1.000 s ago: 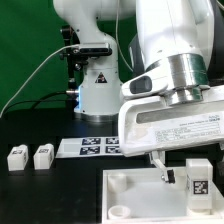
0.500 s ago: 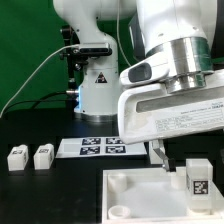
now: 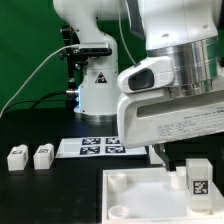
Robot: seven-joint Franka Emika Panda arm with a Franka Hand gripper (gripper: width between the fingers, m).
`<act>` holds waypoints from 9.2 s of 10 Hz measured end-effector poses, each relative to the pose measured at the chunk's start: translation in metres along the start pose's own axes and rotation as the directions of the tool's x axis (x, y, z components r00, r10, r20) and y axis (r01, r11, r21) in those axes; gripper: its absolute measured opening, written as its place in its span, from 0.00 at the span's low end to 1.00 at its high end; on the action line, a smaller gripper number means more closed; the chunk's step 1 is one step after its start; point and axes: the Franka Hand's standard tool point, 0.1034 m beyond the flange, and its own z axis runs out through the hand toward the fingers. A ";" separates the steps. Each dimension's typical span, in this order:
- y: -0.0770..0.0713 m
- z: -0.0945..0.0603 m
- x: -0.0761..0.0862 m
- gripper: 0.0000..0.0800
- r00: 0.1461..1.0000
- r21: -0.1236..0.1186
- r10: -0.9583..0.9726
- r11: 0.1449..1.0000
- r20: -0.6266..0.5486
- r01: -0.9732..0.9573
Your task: Assemble one leg
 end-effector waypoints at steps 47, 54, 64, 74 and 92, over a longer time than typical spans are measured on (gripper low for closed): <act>-0.005 0.015 -0.003 0.65 0.437 0.041 0.899 0.437 -0.020 -0.898; -0.010 0.020 -0.007 0.81 0.999 -0.092 0.037 0.995 0.024 -0.035; 0.000 0.018 -0.002 0.37 0.899 -0.108 0.437 0.893 -0.016 -0.436; -0.001 0.022 0.002 0.67 0.139 -0.043 0.990 0.138 -0.015 -0.989; 0.005 0.022 0.003 0.36 0.671 -0.094 0.742 0.668 -0.003 -0.739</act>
Offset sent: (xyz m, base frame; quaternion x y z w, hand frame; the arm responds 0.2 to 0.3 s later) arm 0.0000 0.0000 0.0000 0.0000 0.0000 0.0000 1.0000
